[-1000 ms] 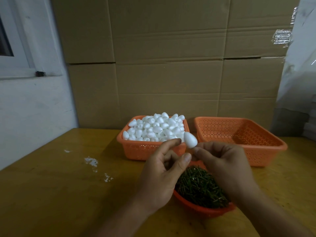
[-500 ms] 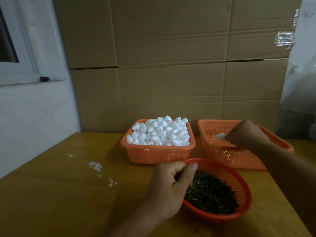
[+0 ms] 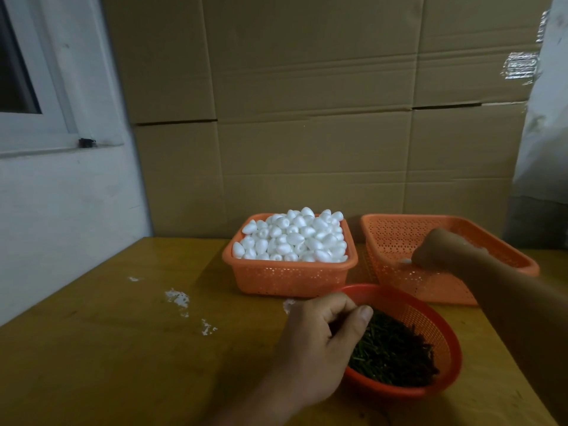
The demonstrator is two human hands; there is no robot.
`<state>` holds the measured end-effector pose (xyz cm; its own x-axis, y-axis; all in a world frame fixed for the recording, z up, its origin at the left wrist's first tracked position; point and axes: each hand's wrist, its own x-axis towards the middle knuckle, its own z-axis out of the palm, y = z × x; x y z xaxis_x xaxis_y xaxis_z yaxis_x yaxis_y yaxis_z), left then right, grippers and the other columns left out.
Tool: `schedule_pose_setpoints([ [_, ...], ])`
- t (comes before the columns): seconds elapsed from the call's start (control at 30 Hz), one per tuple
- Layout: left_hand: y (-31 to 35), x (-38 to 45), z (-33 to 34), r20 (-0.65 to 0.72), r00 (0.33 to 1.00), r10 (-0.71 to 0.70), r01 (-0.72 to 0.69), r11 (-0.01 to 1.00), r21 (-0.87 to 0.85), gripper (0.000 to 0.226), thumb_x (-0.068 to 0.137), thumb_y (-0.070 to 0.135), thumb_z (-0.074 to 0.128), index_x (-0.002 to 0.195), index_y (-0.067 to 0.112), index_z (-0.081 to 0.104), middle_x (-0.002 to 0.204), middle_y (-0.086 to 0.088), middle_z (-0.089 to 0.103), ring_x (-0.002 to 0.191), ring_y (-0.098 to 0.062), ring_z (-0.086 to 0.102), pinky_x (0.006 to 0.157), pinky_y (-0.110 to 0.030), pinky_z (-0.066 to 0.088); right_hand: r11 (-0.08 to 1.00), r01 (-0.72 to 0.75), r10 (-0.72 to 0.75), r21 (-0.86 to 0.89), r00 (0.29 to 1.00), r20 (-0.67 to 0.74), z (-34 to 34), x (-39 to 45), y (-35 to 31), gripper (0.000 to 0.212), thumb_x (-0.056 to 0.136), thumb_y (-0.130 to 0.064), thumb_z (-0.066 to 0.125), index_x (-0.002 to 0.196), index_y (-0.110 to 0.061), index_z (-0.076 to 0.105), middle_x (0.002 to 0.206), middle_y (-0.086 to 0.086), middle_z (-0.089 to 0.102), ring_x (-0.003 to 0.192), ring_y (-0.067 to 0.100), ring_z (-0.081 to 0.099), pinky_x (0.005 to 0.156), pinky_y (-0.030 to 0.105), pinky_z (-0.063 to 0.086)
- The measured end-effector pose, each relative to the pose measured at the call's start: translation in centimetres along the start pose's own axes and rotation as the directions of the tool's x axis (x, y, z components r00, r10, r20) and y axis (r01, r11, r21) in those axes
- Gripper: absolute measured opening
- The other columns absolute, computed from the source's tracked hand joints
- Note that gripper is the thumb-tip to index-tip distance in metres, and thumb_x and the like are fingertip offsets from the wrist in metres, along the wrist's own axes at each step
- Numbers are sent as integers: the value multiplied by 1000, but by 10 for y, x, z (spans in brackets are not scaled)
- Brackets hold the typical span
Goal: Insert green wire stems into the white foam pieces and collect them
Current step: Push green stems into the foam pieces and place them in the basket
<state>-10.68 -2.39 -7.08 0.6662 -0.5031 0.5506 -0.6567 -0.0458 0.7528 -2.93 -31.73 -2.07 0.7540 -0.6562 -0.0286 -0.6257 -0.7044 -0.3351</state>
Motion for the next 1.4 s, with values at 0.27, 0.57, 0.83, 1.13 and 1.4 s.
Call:
schedule_pose_setpoints([
  [0.27, 1, 0, -1, 13, 1000, -12, 12, 1000, 3, 31, 95, 45, 60, 77, 20, 63, 57, 11, 50, 54, -5, 45, 53, -27, 39, 985, 136, -111, 106, 970, -218, -7, -29, 1, 20, 89, -20, 59, 73, -11, 66, 73, 7, 65, 81, 27, 61, 100, 52, 42],
  [0.57, 0, -1, 2, 1, 999, -42, 42, 999, 22, 24, 89, 31, 76, 76, 21, 57, 58, 5, 50, 54, -7, 44, 53, -25, 41, 689, 498, -289, 526, 855, -430, -8, -112, 8, 12, 87, -28, 76, 77, -22, 72, 65, -4, 69, 51, 11, 62, 41, 25, 47],
  [0.83, -4, 1, 2, -59, 998, -3, 9, 995, 104, 21, 91, 23, 73, 80, 28, 56, 69, 3, 57, 60, -11, 51, 54, -21, 43, 577, 653, -503, 490, 757, -416, 21, -171, 16, 31, 84, -47, 59, 68, -21, 59, 63, -4, 62, 49, 7, 54, 44, 22, 43],
  [1.13, -12, 45, -33, -66, 996, 68, -32, 894, 447, 23, 94, 12, 65, 115, 20, 68, 89, 13, 59, 79, -2, 58, 72, -14, 46, 540, 740, -618, 401, 672, -408, 37, -166, 24, 40, 86, -57, 54, 60, -27, 58, 73, -14, 62, 77, 8, 58, 63, 29, 42],
  [1.4, -18, 103, -50, 110, 994, -20, -68, 672, 737, 35, 96, 29, 61, 129, 20, 64, 126, -4, 56, 117, -20, 49, 99, -31, 33, 585, 724, -599, 366, 690, -407, 38, -167, 24, 39, 86, -53, 56, 63, -23, 63, 69, -3, 60, 76, 5, 56, 67, 37, 50],
])
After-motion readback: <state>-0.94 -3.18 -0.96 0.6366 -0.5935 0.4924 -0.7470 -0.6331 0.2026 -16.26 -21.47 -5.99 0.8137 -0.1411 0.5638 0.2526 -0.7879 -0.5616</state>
